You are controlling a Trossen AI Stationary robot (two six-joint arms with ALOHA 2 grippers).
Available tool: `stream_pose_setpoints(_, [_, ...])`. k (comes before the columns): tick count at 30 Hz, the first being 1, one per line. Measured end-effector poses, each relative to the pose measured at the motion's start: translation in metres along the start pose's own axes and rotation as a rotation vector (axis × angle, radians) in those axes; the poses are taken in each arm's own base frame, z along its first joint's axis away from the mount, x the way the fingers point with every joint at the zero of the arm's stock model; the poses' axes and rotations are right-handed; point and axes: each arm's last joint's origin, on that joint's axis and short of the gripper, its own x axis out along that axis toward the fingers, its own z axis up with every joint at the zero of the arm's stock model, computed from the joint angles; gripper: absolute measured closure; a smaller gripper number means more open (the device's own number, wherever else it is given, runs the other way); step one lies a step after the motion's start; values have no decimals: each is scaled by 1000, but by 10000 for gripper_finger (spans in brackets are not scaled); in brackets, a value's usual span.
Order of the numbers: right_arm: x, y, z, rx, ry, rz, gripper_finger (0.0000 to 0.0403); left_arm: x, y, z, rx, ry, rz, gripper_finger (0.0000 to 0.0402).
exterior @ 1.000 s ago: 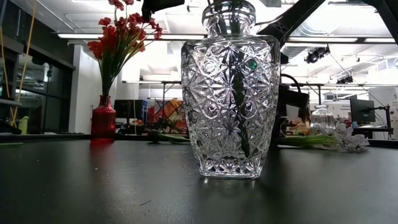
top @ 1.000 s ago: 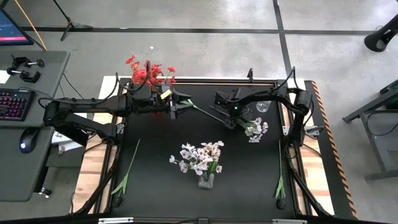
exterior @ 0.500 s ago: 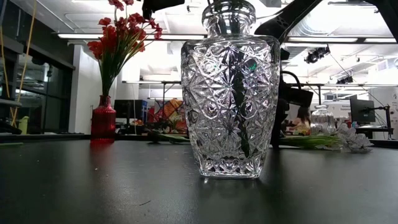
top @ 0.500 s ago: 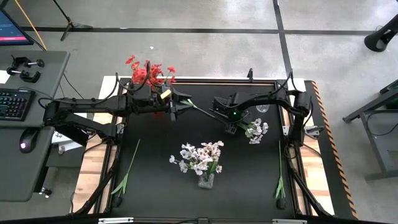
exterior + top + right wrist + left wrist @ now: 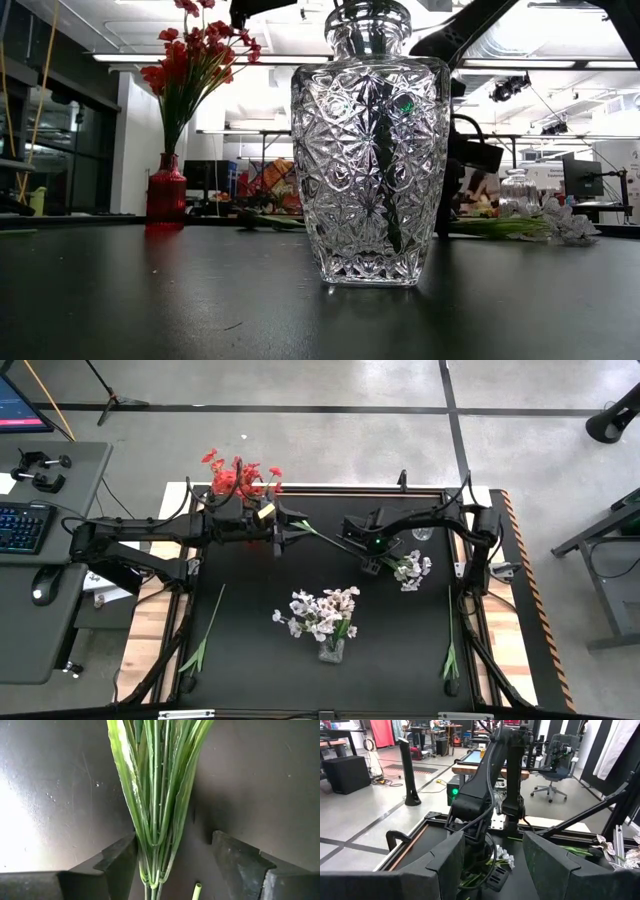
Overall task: Sort flowers into vase by color
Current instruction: Put the white flowers into the bottom transparent vase
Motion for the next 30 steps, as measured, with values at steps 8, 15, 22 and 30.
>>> stream_pose_setpoints(8, [0, 5, 0, 42, -2, -25, 160, 0, 2, 0, -2, -1, 7, 213])
stream_pose_setpoints(15, [0, 6, 0, 47, -3, -54, 160, 0, 2, 0, -3, -1, 7, 213])
stream_pose_setpoints(22, [2, 6, -1, 110, -9, -45, 160, 0, 2, 0, -4, -1, 7, 213])
stream_pose_setpoints(30, [5, 10, -2, 67, -20, -81, 160, 0, 2, 0, -13, -1, 7, 213])
